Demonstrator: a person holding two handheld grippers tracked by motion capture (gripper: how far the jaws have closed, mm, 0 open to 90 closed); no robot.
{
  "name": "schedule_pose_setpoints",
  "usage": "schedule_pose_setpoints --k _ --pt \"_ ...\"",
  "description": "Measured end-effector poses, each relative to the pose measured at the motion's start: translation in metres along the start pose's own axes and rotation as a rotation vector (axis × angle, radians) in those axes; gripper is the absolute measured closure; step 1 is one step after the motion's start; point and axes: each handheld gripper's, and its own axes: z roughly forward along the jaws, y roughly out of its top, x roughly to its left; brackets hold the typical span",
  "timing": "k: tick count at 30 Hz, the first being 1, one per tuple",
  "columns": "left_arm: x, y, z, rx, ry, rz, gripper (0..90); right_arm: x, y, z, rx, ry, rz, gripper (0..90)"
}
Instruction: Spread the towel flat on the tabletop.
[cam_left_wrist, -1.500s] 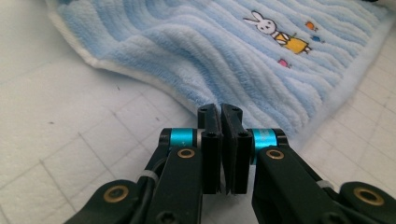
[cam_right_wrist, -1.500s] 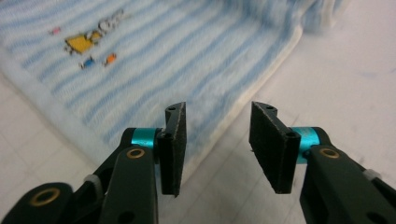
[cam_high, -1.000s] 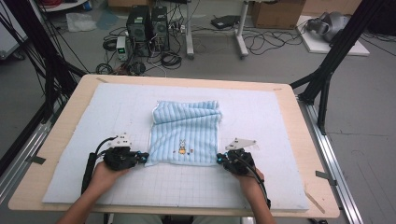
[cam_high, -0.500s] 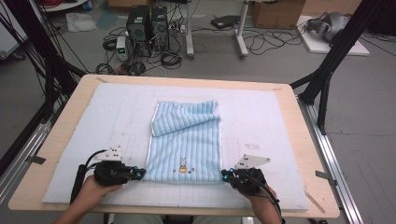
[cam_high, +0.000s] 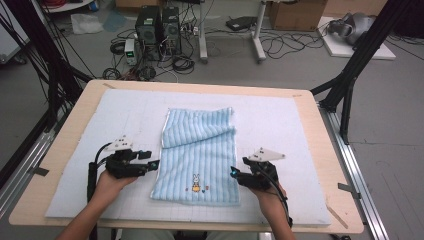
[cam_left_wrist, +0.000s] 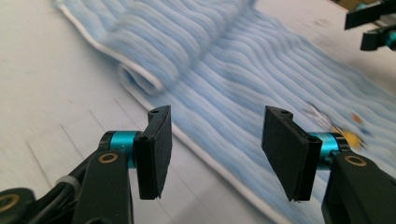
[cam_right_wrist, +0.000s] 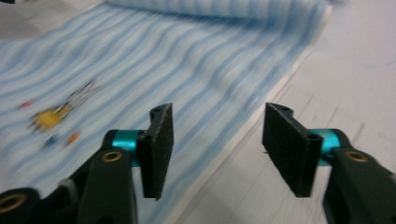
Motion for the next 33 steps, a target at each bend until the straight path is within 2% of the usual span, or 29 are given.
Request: schedule_pose_setpoints --k 2,4,6,8,9,11,12,13,14,15,16,17,18,19,21,24,28,29,31,32,33 --pt "0.004 0.006 0.014 0.027 0.023 0.008 45.6 -0.007 0.006 0.014 -0.006 -0.016 0.022 41.1" --pt "0.004 0.009 0.026 0.066 0.050 0.023 46.9 -0.011 0.012 0.027 0.018 -0.038 0.032 41.2" --pt "0.002 0.008 0.035 0.098 0.087 0.073 49.7 -0.014 0.015 0.037 0.036 -0.048 0.031 42.8" --pt "0.001 0.005 0.042 0.137 0.105 0.083 50.4 -0.016 0.016 0.044 0.053 -0.049 0.044 44.5" --pt "-0.002 0.004 0.042 0.132 0.131 0.102 50.5 -0.016 0.016 0.046 0.062 -0.047 0.047 45.1" --pt "-0.006 0.004 0.043 0.125 0.169 0.156 58.5 -0.017 0.015 0.052 0.082 -0.053 0.045 47.0" --pt "-0.005 0.004 0.043 0.123 0.147 0.163 66.7 -0.017 0.015 0.054 0.096 -0.051 0.040 48.2" --pt "-0.006 0.004 0.045 0.116 0.147 0.156 81.0 -0.018 0.014 0.057 0.104 -0.051 0.038 49.2" --pt "-0.006 0.005 0.047 0.118 0.151 0.161 84.9 -0.018 0.014 0.058 0.097 -0.059 0.037 53.4" --pt "-0.005 0.007 0.049 0.117 0.160 0.161 86.0 -0.019 0.015 0.057 0.094 -0.059 0.037 61.5" --pt "-0.004 0.008 0.050 0.104 0.174 0.151 86.2 -0.020 0.016 0.058 0.099 -0.065 0.033 68.4" --pt "-0.001 0.009 0.052 0.084 0.184 0.136 86.3 -0.022 0.016 0.058 0.095 -0.057 0.034 79.2" --pt "0.003 0.010 0.054 0.078 0.196 0.115 86.3 -0.023 0.018 0.059 0.096 -0.054 0.033 82.4" --pt "0.007 0.012 0.056 0.087 0.189 0.093 86.4 -0.025 0.019 0.061 0.099 -0.053 0.025 84.2" --pt "0.012 0.019 0.060 0.081 0.206 0.090 86.4 -0.025 0.025 0.066 0.101 -0.071 0.009 85.2" --pt "0.021 0.029 0.065 0.054 0.221 0.078 86.3 -0.030 0.034 0.074 0.084 -0.110 0.002 85.2" --pt "0.027 0.034 0.072 0.050 0.232 0.069 85.5 -0.034 0.041 0.085 0.058 -0.162 0.015 84.2" --pt "0.027 0.034 0.073 0.048 0.233 0.065 82.7 -0.034 0.041 0.087 0.056 -0.165 0.026 80.6" --pt "0.027 0.033 0.071 0.055 0.219 0.026 62.7 -0.033 0.040 0.087 0.061 -0.164 0.032 70.1" --pt "0.027 0.032 0.068 0.049 0.204 0.019 55.5 -0.033 0.040 0.085 0.059 -0.159 0.034 65.6" --pt "0.027 0.031 0.066 0.044 0.191 0.017 55.4 -0.032 0.039 0.082 0.048 -0.160 0.042 62.3"
